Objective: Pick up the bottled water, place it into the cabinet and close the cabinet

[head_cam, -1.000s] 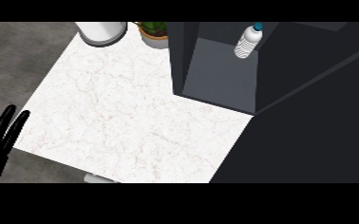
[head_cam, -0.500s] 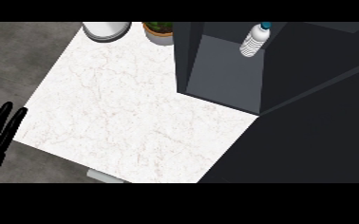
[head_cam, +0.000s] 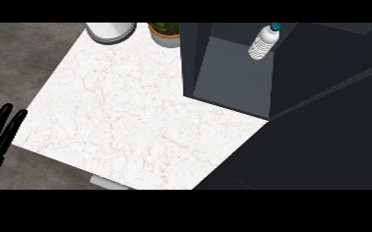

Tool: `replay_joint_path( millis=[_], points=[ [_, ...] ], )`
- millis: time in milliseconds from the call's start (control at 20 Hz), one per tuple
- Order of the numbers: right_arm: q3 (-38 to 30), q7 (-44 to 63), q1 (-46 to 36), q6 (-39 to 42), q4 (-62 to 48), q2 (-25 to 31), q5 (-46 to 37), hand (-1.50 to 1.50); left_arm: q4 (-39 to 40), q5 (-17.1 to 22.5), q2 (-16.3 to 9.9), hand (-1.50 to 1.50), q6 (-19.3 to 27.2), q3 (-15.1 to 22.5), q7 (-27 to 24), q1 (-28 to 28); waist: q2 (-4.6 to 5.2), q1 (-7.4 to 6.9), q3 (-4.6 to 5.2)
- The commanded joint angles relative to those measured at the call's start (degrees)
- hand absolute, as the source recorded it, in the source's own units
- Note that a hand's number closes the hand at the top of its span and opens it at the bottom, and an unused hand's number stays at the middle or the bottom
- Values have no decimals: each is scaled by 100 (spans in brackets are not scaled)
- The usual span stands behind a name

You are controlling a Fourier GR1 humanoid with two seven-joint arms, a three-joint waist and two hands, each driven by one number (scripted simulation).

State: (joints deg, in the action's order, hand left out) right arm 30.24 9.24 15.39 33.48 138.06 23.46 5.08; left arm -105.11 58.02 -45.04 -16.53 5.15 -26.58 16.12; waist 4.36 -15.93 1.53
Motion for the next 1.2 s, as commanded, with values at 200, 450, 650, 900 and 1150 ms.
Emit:
replay_joint_path(
  millis=[200, 450, 650, 900, 1150],
  points=[
    [-141, 1005, -1112, -513, -954, -624, -32, 150, 115, 63, -2, -150, -73, -18, 34, -68, -35, 19, -23],
    [-310, 1395, -1953, -722, -1868, -1130, 157, 150, 181, 112, -20, -150, -152, -29, 64, -45, -59, -36, -58],
    [-566, 1635, -2662, -1062, -2442, -1640, 114, 150, 299, 137, 2, -150, -175, -67, 47, -64, -103, 102, -70],
    [-1155, 1938, -3695, -1850, -3304, -2277, -263, 150, 386, 147, 8, -150, -206, -128, 10, 28, -173, 164, -86],
    [-1651, 2009, -4946, -2767, -4381, -2334, -390, 150, 401, 218, 33, -150, -240, -142, 26, 34, -182, 227, -113]
  ],
)
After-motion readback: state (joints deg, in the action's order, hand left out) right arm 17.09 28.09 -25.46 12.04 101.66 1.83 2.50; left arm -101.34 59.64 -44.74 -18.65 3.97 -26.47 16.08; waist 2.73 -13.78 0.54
